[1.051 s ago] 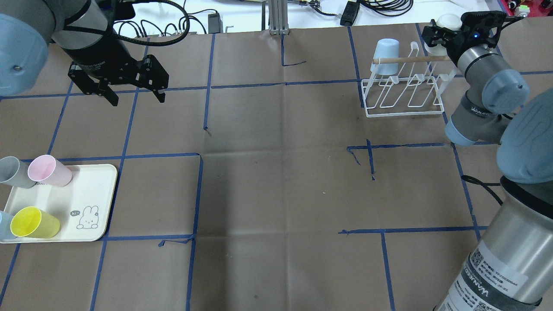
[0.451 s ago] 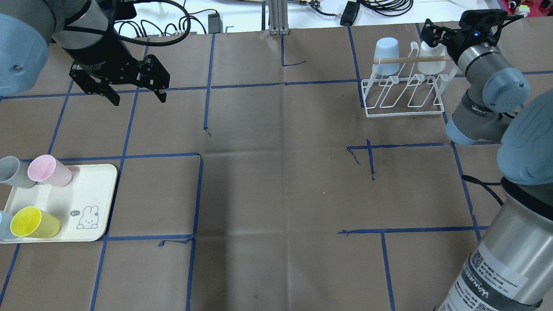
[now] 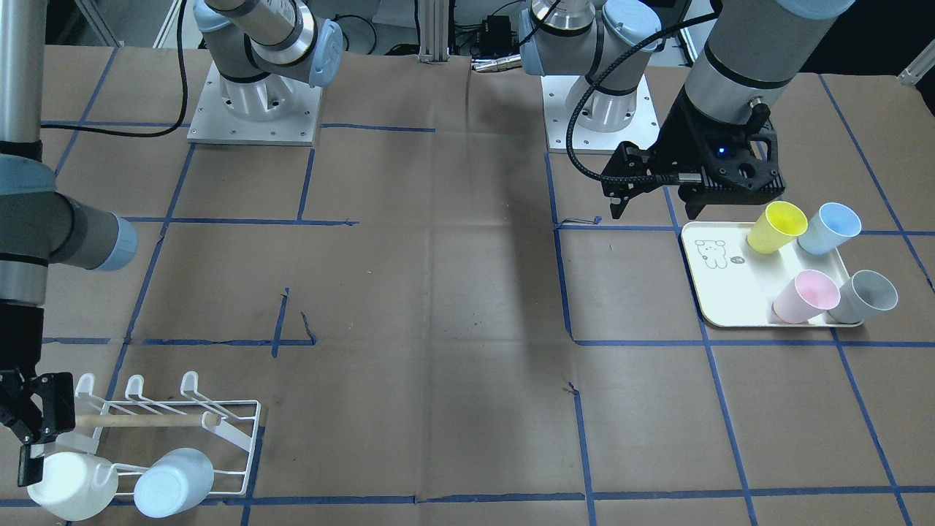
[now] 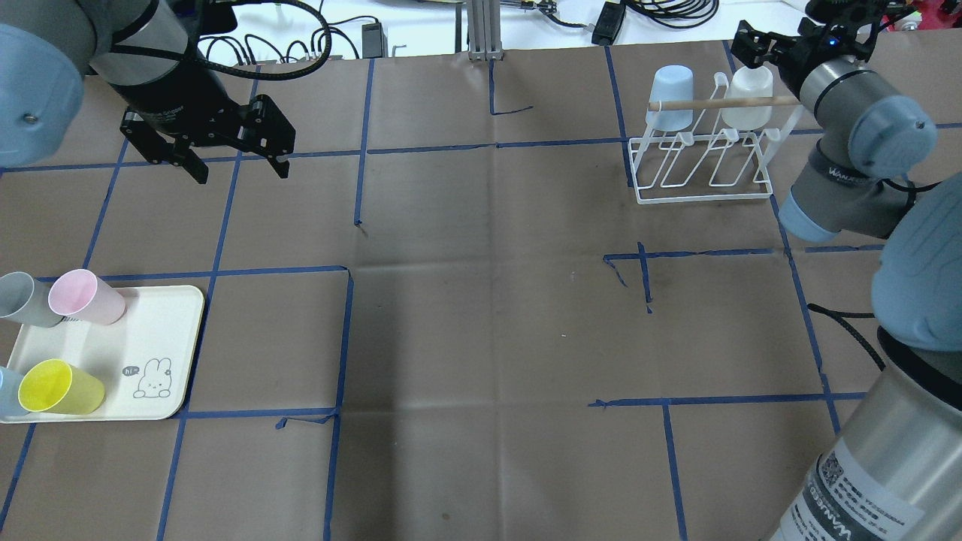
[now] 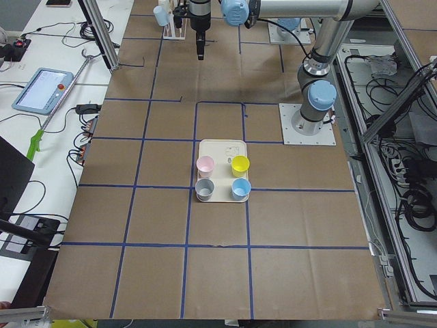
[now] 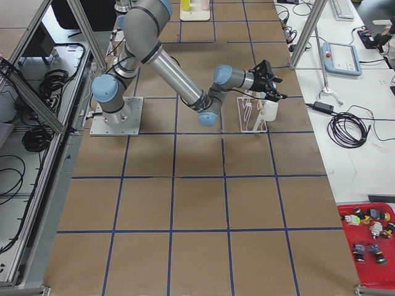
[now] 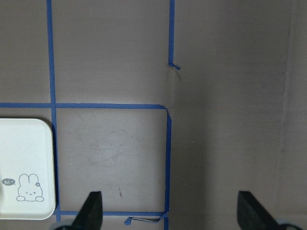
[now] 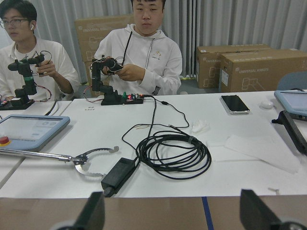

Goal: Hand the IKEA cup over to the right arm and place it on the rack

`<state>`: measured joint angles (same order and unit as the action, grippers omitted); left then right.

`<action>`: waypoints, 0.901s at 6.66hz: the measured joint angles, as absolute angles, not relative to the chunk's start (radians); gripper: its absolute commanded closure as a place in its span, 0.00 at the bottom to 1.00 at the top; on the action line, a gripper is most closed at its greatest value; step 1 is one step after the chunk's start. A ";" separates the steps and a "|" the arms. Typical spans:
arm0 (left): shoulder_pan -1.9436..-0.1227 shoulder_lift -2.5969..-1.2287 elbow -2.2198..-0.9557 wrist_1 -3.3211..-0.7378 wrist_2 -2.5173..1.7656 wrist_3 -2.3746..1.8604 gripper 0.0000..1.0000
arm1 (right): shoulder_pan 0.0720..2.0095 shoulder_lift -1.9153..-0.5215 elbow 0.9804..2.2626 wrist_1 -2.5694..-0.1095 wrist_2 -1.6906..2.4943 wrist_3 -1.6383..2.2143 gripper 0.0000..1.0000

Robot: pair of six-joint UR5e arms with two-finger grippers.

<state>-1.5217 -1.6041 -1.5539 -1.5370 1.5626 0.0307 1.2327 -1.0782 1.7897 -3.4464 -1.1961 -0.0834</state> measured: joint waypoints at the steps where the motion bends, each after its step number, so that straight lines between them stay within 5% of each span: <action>1: -1.522 -1.603 -1.553 -1.537 1.563 0.031 0.00 | 1.255 -1.164 1.791 -3.294 -1.242 -0.086 0.00; 6: -1.522 -1.604 -1.550 -1.537 1.562 0.031 0.00 | 1.408 -1.480 1.778 -2.519 -1.434 -0.074 0.00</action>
